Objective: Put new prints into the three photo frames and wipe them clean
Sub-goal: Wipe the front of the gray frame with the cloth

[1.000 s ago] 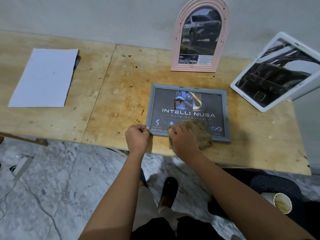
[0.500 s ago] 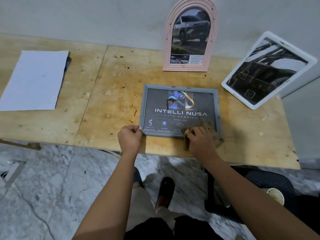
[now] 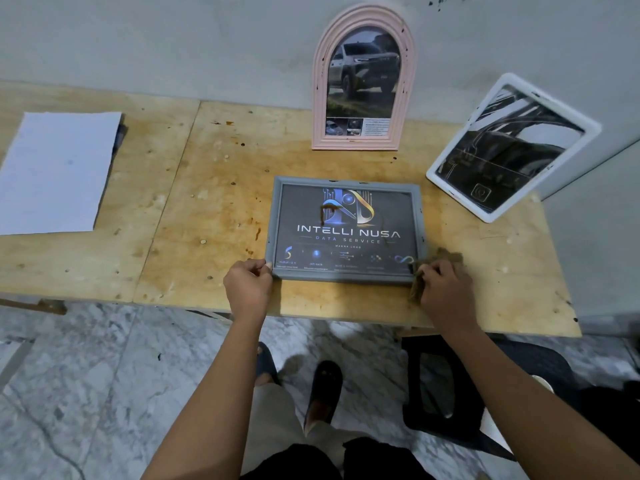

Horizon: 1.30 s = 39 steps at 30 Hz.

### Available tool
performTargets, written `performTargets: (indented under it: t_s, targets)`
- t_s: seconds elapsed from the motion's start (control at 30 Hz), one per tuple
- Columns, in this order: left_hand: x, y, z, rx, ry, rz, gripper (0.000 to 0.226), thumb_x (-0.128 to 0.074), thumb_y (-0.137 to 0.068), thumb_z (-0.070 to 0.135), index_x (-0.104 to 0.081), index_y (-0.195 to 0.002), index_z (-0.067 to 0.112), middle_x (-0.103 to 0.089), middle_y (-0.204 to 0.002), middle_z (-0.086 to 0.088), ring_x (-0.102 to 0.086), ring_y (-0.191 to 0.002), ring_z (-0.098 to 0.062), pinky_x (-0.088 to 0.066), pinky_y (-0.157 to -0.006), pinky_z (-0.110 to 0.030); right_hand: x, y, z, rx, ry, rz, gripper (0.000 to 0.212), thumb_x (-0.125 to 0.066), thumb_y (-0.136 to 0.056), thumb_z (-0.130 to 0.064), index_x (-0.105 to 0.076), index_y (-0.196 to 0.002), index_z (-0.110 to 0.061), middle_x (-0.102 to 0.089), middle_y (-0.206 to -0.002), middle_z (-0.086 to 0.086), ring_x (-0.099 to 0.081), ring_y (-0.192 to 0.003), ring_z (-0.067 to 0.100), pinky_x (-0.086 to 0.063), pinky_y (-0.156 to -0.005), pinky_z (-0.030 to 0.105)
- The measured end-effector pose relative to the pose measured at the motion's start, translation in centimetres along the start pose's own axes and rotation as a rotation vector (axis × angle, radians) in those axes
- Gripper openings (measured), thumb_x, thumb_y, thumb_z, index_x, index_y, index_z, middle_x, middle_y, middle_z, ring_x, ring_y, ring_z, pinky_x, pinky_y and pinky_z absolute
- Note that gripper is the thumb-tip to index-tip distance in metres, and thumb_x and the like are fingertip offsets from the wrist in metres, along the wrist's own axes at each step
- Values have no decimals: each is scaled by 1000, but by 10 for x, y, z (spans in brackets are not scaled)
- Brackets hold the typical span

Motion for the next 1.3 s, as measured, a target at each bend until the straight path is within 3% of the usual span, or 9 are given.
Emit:
performTargets:
  t_s: [0.2,0.4,0.6,0.7,0.83,0.97,1.07,1.2,1.3]
  targets:
    - [-1,6,-3,-75,28,19,21,-65,-86,14,-69,-102,0,-63,-96,-13,-59,-90,-23,-42,-81,-24,24,-15,6,-468,-470,166,18,-46,-93,-7,-60,-105,-3,-50,-108,16,-47,-100,28,-35,-83,28]
    - [-1,10,-3,-130,41,24,22,-66,-86,15,-70,-103,1,-60,-87,-9,-59,-85,-24,-47,-80,-30,20,-42,-89,-2,-669,240,20,-41,-92,-17,-58,-99,-10,-54,-98,-5,-53,-91,16,-42,-81,28]
    - [2,5,-7,-165,62,9,18,-66,-85,11,-71,-101,4,-58,-82,-6,-56,-80,-20,-45,-75,-26,-13,-68,-192,405,-633,-70,37,-32,-92,-23,-64,-99,-4,-67,-90,11,-59,-85,22,-47,-77,35]
    - [1,2,-9,-162,60,0,15,-66,-84,8,-72,-97,4,-59,-84,-5,-58,-82,-21,-46,-76,-27,-41,-71,-207,567,-548,-189,27,-42,-90,-13,-67,-97,-5,-70,-94,10,-65,-88,25,-53,-84,39]
    - [-1,-2,-11,-157,64,8,11,-66,-83,6,-73,-91,4,-58,-84,-2,-58,-82,-21,-41,-74,-20,-54,-75,-206,565,-635,-183,19,-55,-85,-4,-72,-93,-4,-69,-103,9,-57,-98,12,-33,-93,6]
    - [-1,-3,-13,-184,77,9,8,-67,-82,6,-74,-85,6,-57,-81,0,-58,-81,-23,-45,-72,-27,-57,-85,-210,629,-687,-76,21,-52,-83,-9,-73,-84,-3,-71,-90,9,-57,-87,13,-44,-82,22]
    - [-1,-2,-14,-220,78,16,9,-67,-83,7,-74,-87,9,-57,-79,3,-57,-80,-22,-49,-70,-34,-58,-93,-211,624,-600,-44,15,-59,-82,-9,-73,-86,-7,-70,-87,8,-59,-82,19,-40,-78,18]
    - [0,0,-14,-248,100,13,10,-66,-85,8,-74,-90,11,-57,-78,4,-56,-81,-21,-50,-71,-34,-62,-113,-218,482,-556,-37,13,-61,-81,1,-71,-88,-2,-64,-86,12,-59,-80,28,-47,-71,32]
    - [1,0,-15,-231,112,-16,11,-65,-87,11,-74,-93,12,-57,-80,5,-56,-84,-19,-50,-72,-32,-62,-136,-224,338,-551,-28,17,-55,-83,4,-71,-86,1,-60,-84,15,-53,-83,28,-40,-70,30]
Point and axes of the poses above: each hand's wrist, its own y-axis away from the middle knuckle, its own x-axis out of the back of the hand, z = x × y, the point moved 3 cm from there along -y, towards the middle knuckle
